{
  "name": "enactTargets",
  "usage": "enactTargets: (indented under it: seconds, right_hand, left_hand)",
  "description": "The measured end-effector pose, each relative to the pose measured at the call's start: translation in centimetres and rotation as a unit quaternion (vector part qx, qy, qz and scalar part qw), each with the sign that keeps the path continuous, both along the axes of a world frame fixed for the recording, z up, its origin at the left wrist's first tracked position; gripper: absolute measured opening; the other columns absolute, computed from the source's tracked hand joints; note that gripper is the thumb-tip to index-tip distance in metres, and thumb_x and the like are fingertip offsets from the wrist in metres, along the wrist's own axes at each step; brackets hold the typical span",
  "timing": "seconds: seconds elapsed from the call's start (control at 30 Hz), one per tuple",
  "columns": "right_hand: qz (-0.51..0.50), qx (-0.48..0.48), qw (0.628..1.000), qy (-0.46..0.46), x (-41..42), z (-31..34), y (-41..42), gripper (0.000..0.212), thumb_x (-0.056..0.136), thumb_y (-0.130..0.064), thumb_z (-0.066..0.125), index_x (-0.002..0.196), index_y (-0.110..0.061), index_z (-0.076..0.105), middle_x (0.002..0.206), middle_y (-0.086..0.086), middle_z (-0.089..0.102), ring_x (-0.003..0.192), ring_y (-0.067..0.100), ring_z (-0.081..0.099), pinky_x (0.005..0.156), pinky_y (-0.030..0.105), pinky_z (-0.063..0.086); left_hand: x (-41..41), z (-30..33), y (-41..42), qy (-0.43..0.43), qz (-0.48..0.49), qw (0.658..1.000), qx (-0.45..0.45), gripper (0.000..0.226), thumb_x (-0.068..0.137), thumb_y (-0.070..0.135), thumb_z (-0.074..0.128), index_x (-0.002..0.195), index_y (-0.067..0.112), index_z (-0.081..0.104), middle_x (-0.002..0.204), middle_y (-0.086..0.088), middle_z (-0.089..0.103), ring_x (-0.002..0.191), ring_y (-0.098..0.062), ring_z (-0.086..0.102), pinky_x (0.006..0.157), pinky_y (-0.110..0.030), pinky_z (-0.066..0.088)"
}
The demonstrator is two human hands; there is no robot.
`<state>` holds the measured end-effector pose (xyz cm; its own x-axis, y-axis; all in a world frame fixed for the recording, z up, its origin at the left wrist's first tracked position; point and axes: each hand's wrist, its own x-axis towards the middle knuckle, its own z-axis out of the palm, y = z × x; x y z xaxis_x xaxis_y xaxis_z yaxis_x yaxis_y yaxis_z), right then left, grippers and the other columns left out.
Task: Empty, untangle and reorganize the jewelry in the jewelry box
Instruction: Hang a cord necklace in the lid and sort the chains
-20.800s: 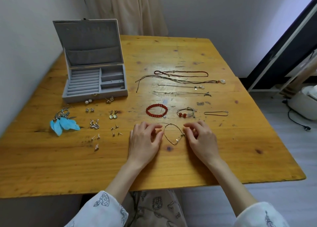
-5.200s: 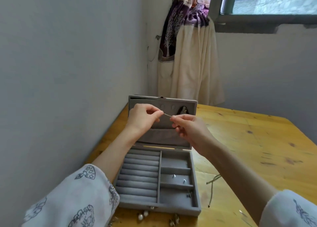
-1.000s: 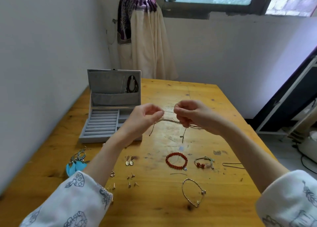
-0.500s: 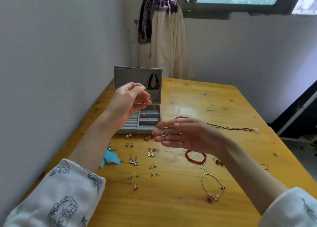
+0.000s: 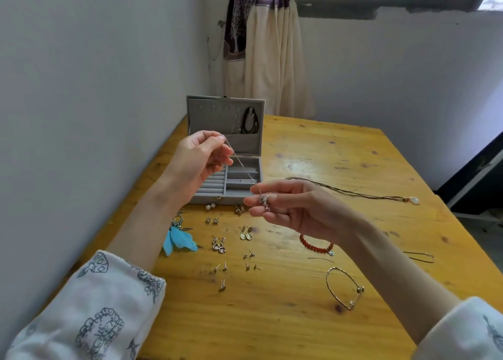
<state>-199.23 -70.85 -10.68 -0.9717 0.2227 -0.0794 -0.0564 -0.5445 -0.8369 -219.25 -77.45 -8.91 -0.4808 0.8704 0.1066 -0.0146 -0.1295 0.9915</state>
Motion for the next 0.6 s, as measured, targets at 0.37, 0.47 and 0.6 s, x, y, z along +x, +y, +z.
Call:
enactTargets:
  seconds: [0.37, 0.47, 0.6]
  right_hand:
    - [-0.086, 0.046, 0.994, -0.052, -2.4, 0.0, 3.1, 0.014, 0.084, -0.001, 0.053, 0.096, -0.005, 0.06, 0.079, 0.011, 0.068, 0.066, 0.015, 0.066, 0.059, 0.021, 0.056]
    - [-0.099, 0.068, 0.989, -0.081, -4.8, 0.5, 5.0, 0.011, 0.082, -0.014, 0.059, 0.089, -0.006, 0.056, 0.075, 0.008, 0.065, 0.064, 0.013, 0.062, 0.059, 0.02, 0.054]
    - [-0.139, 0.217, 0.956, -0.141, -9.3, 0.2, 7.7, 0.018, 0.083, -0.025, 0.064, 0.093, -0.009, 0.064, 0.065, 0.0, 0.06, 0.058, 0.008, 0.056, 0.057, 0.018, 0.049]
  left_hand:
    - [-2.9, -1.4, 1.1, 0.052, 0.034, 0.996, -0.069, 0.013, 0.092, 0.016, 0.049, 0.083, 0.017, 0.059, 0.06, 0.003, 0.051, 0.057, -0.009, 0.041, 0.047, -0.016, 0.034]
    - [-4.3, -0.6, 2.2, 0.12, 0.05, 0.987, -0.092, 0.007, 0.089, 0.022, 0.056, 0.085, 0.021, 0.062, 0.072, 0.004, 0.055, 0.067, -0.009, 0.048, 0.056, -0.014, 0.039]
    - [-6.9, 1.1, 5.0, 0.218, 0.076, 0.969, -0.085, 0.002, 0.082, 0.028, 0.064, 0.081, 0.027, 0.065, 0.083, 0.009, 0.063, 0.081, -0.003, 0.057, 0.062, -0.01, 0.039]
